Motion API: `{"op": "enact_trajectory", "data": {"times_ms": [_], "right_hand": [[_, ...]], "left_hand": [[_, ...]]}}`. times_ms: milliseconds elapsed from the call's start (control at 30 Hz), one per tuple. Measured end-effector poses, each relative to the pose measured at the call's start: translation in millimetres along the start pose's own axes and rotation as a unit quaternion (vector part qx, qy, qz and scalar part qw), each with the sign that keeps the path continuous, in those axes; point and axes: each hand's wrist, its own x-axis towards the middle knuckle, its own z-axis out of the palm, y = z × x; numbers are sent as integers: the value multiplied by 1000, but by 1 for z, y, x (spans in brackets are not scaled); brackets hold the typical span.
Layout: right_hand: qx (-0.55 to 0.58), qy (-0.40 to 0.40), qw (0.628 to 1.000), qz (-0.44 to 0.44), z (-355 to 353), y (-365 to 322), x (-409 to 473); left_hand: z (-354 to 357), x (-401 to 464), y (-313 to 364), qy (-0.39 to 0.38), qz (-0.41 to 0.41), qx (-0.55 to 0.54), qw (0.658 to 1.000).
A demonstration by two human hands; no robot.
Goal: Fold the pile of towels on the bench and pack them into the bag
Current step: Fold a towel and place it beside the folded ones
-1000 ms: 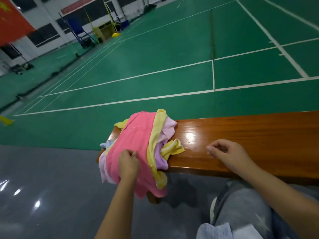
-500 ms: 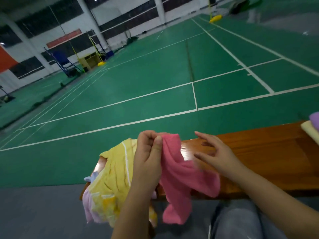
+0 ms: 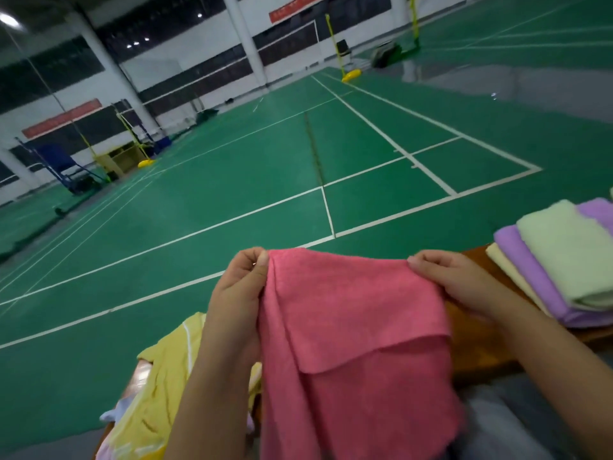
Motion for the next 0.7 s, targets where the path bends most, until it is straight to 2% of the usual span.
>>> {"op": "enact_trajectory", "data": {"times_ms": [67, 133, 200, 267, 300, 367, 433, 500, 533, 567, 667, 700], "right_hand": [[-2, 60, 998, 6, -9, -7, 11], [-54, 126, 990, 7, -13, -8, 31], [-153, 203, 967, 7, -20, 5, 54], [-273, 252, 928, 33, -29, 28, 66], [-304, 256, 917, 42, -33, 41, 66], [-349, 256, 900, 56, -43, 67, 52], [-387, 240, 885, 93, -55, 96, 31], [-420, 184, 871, 173, -63, 117, 12], [-443, 155, 860, 199, -64, 124, 3], [-466, 141, 849, 207, -64, 129, -4], [-472, 194, 840, 186, -59, 136, -19], [-460, 218, 840, 187, -59, 138, -22]], "left_hand": [[4, 12, -11, 2, -37, 22, 999], [9, 33, -31, 24, -59, 52, 997], [11, 63, -66, 74, -41, 167, 982], [8, 79, -105, 104, -21, 366, 924], [4, 81, -126, 93, -15, 443, 892], [-5, 69, -161, 38, -5, 516, 856], [-13, 47, -192, -52, -8, 555, 830], [-24, 27, -220, -152, -42, 600, 784], [-29, 18, -229, -179, -61, 611, 769], [-34, 12, -236, -189, -74, 608, 768], [-51, 2, -242, -140, -85, 516, 841], [-58, 2, -241, -109, -75, 503, 854]]}}
